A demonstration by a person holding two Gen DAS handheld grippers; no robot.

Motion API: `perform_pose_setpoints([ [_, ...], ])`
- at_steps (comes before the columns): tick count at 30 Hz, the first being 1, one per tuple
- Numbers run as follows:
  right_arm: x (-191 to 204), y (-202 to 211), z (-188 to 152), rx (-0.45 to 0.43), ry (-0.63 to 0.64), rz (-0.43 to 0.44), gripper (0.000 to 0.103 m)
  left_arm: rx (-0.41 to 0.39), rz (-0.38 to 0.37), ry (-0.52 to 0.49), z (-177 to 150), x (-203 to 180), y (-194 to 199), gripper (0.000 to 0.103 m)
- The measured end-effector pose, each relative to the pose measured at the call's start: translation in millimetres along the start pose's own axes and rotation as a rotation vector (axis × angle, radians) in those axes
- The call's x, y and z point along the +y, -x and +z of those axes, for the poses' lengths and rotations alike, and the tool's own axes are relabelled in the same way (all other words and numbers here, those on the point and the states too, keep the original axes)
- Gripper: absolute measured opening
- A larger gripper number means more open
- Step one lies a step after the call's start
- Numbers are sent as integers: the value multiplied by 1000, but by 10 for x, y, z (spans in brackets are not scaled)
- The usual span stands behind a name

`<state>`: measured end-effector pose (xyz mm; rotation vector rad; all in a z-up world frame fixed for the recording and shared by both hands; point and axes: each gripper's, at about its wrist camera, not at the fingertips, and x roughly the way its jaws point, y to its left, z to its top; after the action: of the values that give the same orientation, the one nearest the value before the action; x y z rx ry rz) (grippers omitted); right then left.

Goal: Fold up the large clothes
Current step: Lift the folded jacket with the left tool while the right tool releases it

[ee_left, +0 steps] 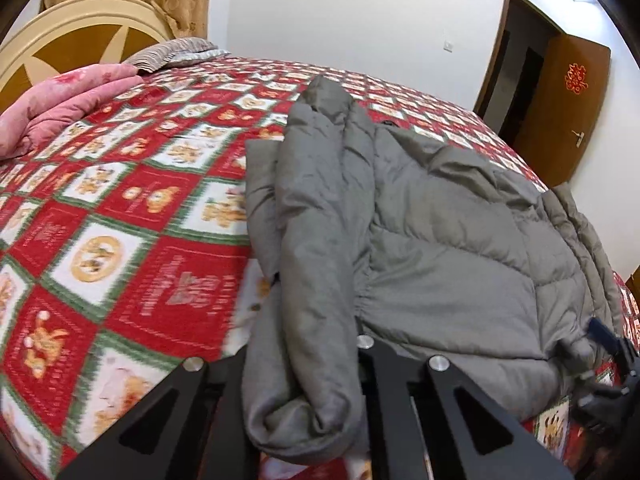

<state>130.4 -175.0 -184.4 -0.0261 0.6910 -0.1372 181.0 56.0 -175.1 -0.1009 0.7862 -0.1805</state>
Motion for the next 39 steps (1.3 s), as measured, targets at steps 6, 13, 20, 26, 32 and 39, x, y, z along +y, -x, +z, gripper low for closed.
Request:
perform_pose_setpoints([
  [6,-250,4,-72,60,-21,-56,92,-37,69,49,114,483,151,8],
  [13,-216,23,-95,42,-17,16,92,-149,114,-110,272,201,523,7],
  [20,-772,247,66,-21,-144,-45,92,-328,55,-331,591,-704,1102,7],
  [26,-1413,246,-68,14,-264,-145,92,-382,-40,-509,589,-1630,1186,7],
  [32,-1915,197,-239,52,-322,-225,92,-334,-106,-643,323,-2428,914,7],
  [39,-2196,164,-383,79,-334,-279,92,-298,-46,-826,-206,-3049,456,8],
])
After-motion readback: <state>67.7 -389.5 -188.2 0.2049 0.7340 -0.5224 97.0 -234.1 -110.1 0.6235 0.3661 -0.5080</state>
